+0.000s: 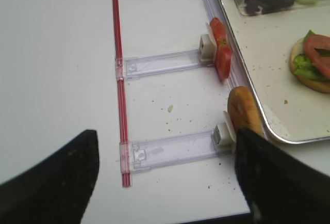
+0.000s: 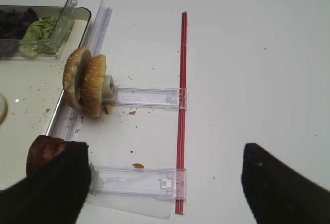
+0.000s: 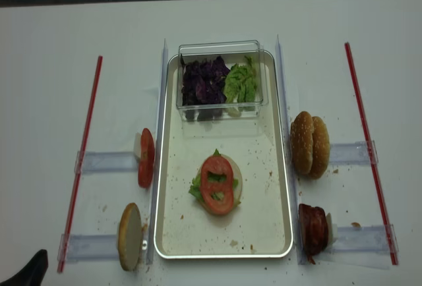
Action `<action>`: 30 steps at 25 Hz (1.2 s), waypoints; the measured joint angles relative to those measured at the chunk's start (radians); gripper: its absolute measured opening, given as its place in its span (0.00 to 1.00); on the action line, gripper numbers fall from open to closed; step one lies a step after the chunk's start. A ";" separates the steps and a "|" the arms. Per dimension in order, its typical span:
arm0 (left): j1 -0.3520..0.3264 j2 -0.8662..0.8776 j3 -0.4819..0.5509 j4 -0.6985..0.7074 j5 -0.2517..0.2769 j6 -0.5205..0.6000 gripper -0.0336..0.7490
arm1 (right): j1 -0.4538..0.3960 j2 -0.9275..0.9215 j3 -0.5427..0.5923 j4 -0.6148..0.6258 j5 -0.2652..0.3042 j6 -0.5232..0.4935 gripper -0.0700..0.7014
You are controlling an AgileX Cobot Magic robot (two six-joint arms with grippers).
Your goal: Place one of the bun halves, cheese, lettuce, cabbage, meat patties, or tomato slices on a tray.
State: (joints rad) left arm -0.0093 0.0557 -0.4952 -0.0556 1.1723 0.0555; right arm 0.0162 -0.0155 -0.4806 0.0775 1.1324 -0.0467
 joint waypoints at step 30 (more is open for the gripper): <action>0.000 -0.074 0.005 0.056 0.008 -0.089 0.69 | 0.000 0.000 0.000 0.000 0.000 0.004 0.89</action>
State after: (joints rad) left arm -0.0093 -0.0183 -0.4907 0.0000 1.1800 -0.0330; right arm 0.0162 -0.0155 -0.4806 0.0775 1.1324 -0.0431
